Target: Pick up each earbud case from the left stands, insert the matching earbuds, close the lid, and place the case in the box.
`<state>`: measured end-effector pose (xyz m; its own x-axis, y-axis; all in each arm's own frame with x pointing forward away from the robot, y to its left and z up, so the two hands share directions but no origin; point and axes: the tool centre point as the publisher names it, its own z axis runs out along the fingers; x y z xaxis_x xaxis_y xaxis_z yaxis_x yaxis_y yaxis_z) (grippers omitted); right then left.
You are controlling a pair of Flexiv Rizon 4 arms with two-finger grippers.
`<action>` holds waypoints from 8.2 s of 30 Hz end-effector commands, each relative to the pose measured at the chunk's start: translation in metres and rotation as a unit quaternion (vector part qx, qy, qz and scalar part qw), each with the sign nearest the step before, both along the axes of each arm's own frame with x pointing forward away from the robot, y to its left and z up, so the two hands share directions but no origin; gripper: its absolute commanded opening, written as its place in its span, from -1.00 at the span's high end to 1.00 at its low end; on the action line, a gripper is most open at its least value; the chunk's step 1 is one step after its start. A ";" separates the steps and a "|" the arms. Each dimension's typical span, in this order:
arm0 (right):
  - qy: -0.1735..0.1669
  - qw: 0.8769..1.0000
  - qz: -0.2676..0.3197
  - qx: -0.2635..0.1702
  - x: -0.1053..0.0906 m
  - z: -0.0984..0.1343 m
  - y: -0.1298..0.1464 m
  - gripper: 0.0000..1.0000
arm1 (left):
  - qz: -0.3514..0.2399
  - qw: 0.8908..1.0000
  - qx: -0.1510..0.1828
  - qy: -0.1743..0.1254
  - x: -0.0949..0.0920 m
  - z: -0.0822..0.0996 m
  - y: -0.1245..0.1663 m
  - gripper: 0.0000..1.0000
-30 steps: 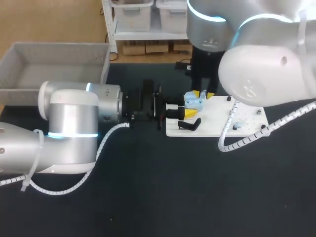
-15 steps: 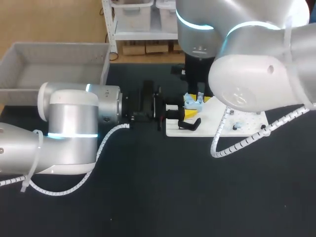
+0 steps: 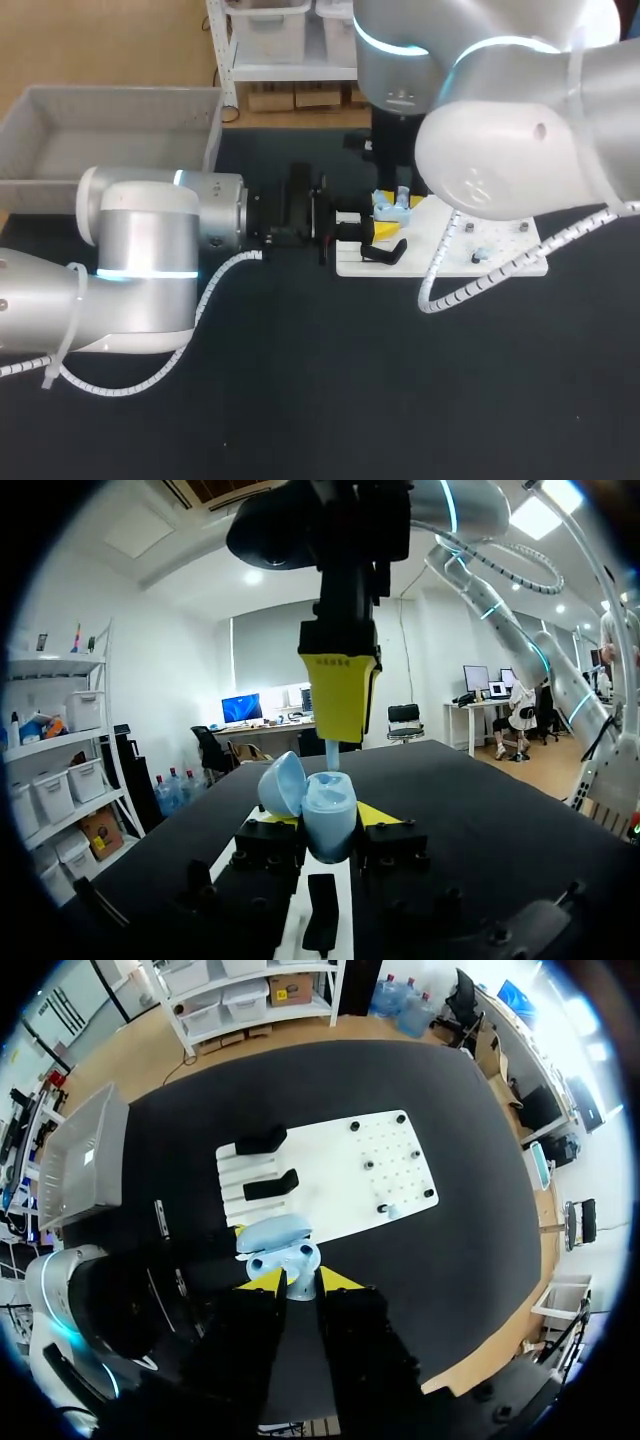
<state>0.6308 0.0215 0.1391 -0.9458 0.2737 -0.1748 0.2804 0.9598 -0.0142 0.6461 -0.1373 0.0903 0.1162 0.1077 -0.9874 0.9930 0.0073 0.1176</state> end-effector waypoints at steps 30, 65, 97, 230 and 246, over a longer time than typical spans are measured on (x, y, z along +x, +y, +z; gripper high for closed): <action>0.008 1.000 -0.003 -0.006 0.011 -0.009 -0.004 1.00 | 0.005 1.000 -0.001 -0.002 -0.003 -0.001 0.000 1.00; -0.007 0.993 0.092 0.076 -0.018 0.008 -0.042 -0.05 | 0.005 1.000 -0.001 -0.002 -0.003 -0.001 0.000 1.00; -0.024 0.993 0.110 0.021 -0.003 -0.059 -0.123 -0.18 | 0.005 1.000 -0.001 -0.002 -0.003 -0.001 0.000 1.00; -0.070 0.996 0.010 0.053 -0.004 -0.074 -0.110 0.05 | 0.005 1.000 -0.001 -0.002 -0.003 -0.001 0.000 1.00; -0.073 0.990 -0.116 0.038 -0.001 -0.096 -0.117 0.15 | 0.005 1.000 -0.001 -0.002 -0.003 -0.001 0.000 1.00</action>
